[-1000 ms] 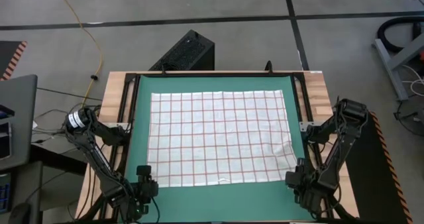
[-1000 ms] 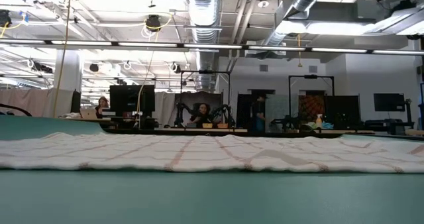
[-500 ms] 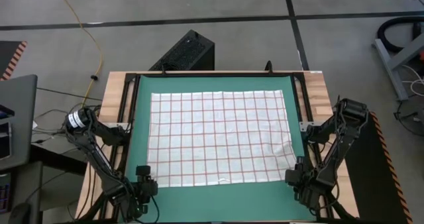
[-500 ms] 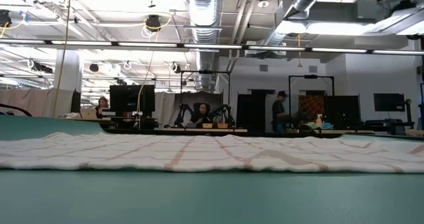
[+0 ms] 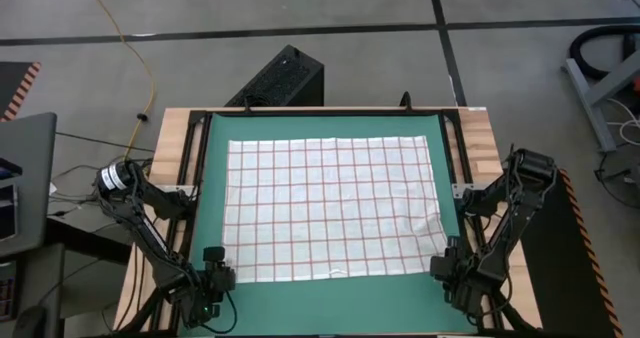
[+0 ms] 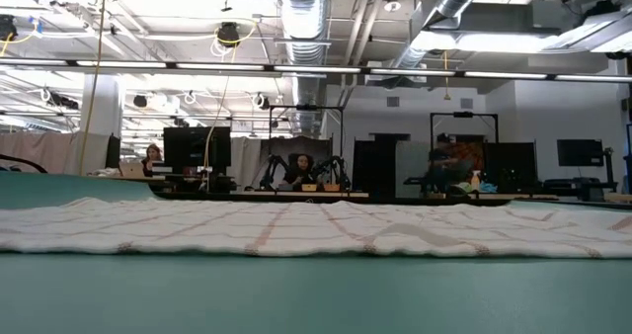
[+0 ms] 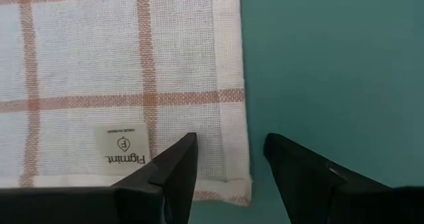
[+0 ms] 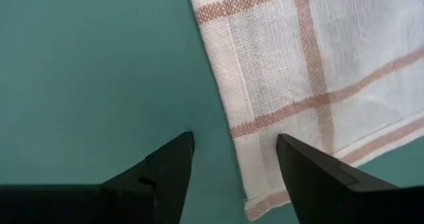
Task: Roll towel into tight, uniform cylinder
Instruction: Roll the white patterned towel
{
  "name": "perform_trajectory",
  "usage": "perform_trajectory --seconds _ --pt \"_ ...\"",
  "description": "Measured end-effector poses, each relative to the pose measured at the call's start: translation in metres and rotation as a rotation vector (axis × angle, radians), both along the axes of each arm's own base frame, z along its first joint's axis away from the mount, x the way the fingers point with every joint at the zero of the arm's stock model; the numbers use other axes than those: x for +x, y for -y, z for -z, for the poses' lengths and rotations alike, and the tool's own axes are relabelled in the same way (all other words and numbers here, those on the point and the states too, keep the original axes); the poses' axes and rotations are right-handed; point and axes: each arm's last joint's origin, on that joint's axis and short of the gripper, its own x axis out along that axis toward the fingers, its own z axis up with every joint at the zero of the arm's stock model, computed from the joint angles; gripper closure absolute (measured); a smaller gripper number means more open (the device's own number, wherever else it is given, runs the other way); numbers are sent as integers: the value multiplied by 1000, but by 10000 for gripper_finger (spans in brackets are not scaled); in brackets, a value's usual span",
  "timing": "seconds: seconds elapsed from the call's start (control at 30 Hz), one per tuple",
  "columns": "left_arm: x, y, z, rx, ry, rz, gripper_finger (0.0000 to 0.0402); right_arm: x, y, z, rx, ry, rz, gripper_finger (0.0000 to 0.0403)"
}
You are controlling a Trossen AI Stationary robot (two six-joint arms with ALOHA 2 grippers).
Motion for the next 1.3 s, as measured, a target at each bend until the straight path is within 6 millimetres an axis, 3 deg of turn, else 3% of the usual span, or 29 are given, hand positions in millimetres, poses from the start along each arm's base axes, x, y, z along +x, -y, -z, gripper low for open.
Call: perform_trajectory --seconds 0.13,0.43,0.53,0.97,1.3 --pt "-2 -3 3 6 -18 -19 260 2 2 0 1 -21 87 202" --pt "-4 -5 6 -7 -45 -83 389 7 1 0 53 -40 169 349" --pt "-4 -5 6 -19 -48 -123 397 11 1 0 71 -49 183 389" --pt "-5 -6 -19 -101 -75 -263 401 23 -9 -16 110 -10 196 400" --pt "21 9 -59 -174 -13 -272 402 30 -22 -50 126 7 177 402"
